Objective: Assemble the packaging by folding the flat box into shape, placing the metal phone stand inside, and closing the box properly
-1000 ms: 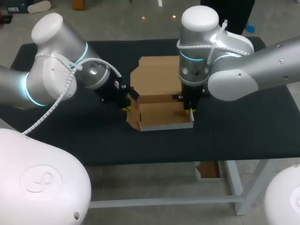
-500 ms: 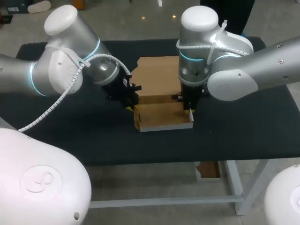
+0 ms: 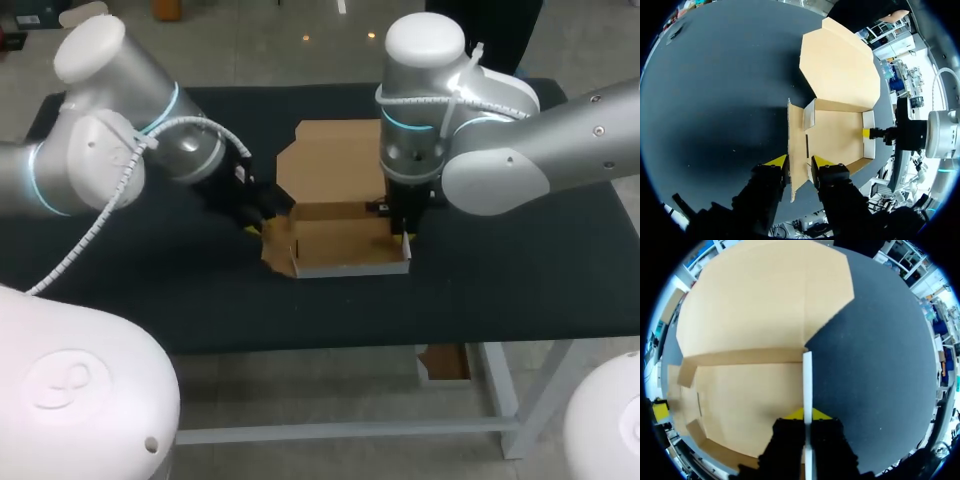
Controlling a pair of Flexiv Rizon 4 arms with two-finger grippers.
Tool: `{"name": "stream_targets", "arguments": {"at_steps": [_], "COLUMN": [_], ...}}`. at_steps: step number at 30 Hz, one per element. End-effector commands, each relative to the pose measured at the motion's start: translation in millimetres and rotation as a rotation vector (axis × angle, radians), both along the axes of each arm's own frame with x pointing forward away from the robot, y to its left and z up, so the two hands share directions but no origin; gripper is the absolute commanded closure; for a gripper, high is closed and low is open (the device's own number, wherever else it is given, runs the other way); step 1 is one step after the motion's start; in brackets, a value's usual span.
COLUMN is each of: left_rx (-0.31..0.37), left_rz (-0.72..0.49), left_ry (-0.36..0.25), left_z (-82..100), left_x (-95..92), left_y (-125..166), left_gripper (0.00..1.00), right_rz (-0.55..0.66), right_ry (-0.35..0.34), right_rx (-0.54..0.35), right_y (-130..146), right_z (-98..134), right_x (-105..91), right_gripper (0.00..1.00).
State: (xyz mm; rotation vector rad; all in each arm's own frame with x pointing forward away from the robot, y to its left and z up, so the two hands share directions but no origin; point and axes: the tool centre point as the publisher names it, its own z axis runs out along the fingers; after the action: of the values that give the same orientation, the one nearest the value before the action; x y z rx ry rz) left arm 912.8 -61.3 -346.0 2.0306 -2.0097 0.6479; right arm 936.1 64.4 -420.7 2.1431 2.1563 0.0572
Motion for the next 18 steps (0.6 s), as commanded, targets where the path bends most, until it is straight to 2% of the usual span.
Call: {"name": "stream_targets", "arguments": {"at_steps": [1,8,9,11,18], "left_rx": [-0.128,-0.177,-0.175,-0.185,-0.214], "left_rz": [-0.011,-0.007,-0.005,-0.004,-0.009], "left_ry": [-0.020,-0.014,-0.014,-0.010,-0.004], "left_z": [-2.3,-14.7,-16.8,-20.7,-33.0], "left_x": [-11.7,-9.4,-8.6,-7.5,-5.8], "left_y": [29,49,51,53,55], "left_gripper": [0.77,0.86,0.94,1.00,1.00], "right_rz": [0.000,0.000,0.000,0.000,0.000], "right_ry": [0.004,0.004,0.004,0.004,0.004], "right_rx": [-0.004,-0.004,-0.004,-0.004,-0.004], "right_y": [1,1,1,1,1], "right_z": [1,1,1,1,1], "right_x": [0.7,0.7,0.7,0.7,0.7], "right_gripper": [1.00,1.00,1.00,1.00,1.00]}}
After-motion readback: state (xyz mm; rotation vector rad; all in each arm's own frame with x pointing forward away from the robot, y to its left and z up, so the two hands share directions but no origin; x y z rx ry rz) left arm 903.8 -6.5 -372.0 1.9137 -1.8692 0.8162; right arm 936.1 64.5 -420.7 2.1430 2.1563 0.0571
